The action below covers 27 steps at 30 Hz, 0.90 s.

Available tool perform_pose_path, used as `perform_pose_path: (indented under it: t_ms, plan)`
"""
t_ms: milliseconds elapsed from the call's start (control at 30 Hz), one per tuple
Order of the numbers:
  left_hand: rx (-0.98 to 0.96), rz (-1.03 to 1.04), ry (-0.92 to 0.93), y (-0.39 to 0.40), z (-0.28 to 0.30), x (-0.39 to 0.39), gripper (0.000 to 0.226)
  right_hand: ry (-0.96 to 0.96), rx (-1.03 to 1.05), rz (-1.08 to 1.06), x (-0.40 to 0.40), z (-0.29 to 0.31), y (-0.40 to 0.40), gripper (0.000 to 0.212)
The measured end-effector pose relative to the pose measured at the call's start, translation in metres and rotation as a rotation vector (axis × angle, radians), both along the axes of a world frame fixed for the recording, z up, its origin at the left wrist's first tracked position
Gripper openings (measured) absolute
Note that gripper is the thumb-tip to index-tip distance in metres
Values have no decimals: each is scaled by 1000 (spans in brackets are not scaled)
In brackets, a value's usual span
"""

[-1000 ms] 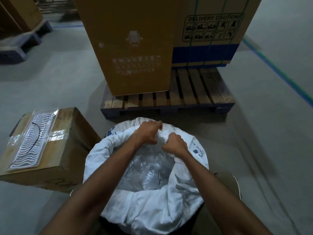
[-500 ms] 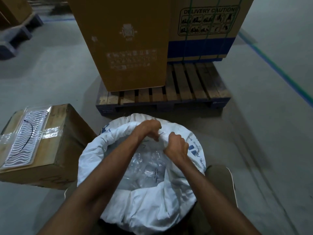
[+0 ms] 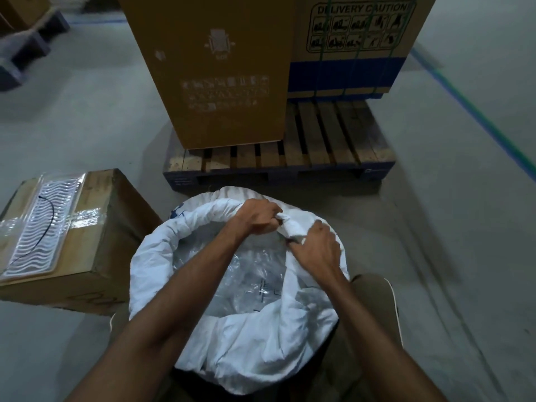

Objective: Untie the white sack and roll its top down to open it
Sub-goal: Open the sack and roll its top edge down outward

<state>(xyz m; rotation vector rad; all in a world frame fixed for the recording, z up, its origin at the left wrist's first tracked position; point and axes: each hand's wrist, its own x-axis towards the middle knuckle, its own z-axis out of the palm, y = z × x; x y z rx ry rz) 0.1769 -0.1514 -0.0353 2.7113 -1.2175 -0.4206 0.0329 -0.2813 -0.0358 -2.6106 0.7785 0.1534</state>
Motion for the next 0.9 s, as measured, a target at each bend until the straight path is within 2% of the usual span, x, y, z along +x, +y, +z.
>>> perform_pose_path:
  t_ms: [100,167,233,300,367,400,433,500,533,567,600,667,700,800,833,900]
  plan:
    - [4,-39,77,-4,5,3,28,7,353,-69,-11,-4,-10,52]
    - [-107,-117,99,-4,6,1,54,-2,624,-191,-6,3,-17,46]
    - [-141,-269,-19,-5,2,-7,76,31,841,-272,4,17,-25,47]
    - [-96,-346,-140,-11,-5,-15,75,115,940,-201,10,31,-28,39]
    - [-46,-302,-206,-21,-3,-19,49,150,1028,-185,12,26,-26,25]
    - [16,-265,-226,-27,1,-19,33,162,999,-209,9,25,-20,28]
    - [97,-220,-224,-33,5,-18,26,165,940,-229,8,21,-14,42]
    - [257,-135,-151,-44,12,-19,31,246,444,-137,1,12,-1,99]
    - [325,-116,-96,-48,15,-20,35,235,232,-139,-7,12,6,113]
    - [379,-119,-54,-51,19,-21,37,196,167,-172,-13,8,9,111]
    - [408,-133,-32,-53,23,-21,37,158,203,-217,-20,10,14,98]
    - [374,-167,-41,-54,29,-19,40,148,393,-293,-24,17,17,68]
    - [297,-190,-47,-52,27,-18,49,119,532,-347,-19,12,16,58]
    - [51,-347,-92,-35,10,-22,82,85,968,-443,-6,20,2,47]
    - [9,-388,-93,-30,3,-25,82,89,1089,-443,-3,19,-4,48]
    - [1,-373,-93,-28,-2,-30,62,67,1285,-398,-2,17,-11,47]
